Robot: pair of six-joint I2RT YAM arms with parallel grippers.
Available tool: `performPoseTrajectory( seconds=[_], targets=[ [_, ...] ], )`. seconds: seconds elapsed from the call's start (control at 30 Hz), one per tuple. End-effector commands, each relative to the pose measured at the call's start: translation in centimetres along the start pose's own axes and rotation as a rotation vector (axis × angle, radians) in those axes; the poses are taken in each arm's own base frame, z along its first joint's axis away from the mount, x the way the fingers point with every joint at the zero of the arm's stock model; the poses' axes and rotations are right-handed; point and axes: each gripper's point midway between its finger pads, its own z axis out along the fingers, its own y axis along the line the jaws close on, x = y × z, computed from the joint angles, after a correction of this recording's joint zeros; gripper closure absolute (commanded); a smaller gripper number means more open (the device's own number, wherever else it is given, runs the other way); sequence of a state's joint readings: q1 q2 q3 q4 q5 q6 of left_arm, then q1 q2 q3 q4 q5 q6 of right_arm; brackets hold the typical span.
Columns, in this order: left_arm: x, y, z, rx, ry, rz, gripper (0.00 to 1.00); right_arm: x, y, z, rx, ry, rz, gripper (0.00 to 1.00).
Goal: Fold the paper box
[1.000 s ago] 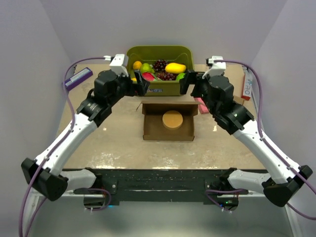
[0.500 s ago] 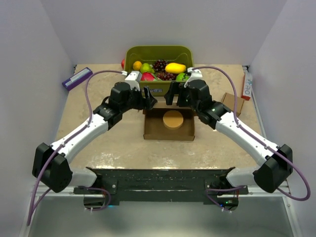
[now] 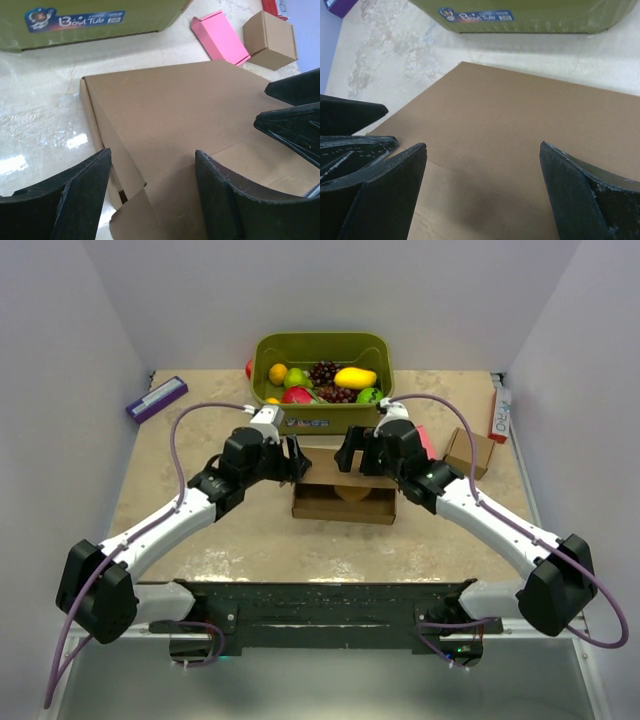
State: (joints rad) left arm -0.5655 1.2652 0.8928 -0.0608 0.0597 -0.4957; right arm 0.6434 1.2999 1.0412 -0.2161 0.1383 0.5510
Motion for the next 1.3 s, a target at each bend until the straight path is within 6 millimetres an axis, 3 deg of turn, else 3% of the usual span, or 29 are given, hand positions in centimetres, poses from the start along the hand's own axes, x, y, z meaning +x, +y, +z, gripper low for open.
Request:
performPoseTrajectory(
  seconds=[0.0,0.5,0.83,1.27],
  targets=[
    [-0.3,0.6,-0.5,-0.027,-0.043,0.001,0.29,0.4,0.3,-0.6,-0.032,-0.008,0.04,0.02],
    [5.5,4.3,-0.7,-0.127,0.05,-0.002,0.32,4.9,-1.6,0.1,0.002,0.077,0.094,0.02],
    [8.1,5.9,-0.7,-0.171,0.095,-0.006,0.32,6.6,-2.4,0.2,0.012,0.108,0.113,0.02],
    [10.1,6.7,0.1,-0.17,0.119,-0.019,0.33,9.4,-3.9,0.6,0.046,0.157,0.125,0.02]
  ],
)
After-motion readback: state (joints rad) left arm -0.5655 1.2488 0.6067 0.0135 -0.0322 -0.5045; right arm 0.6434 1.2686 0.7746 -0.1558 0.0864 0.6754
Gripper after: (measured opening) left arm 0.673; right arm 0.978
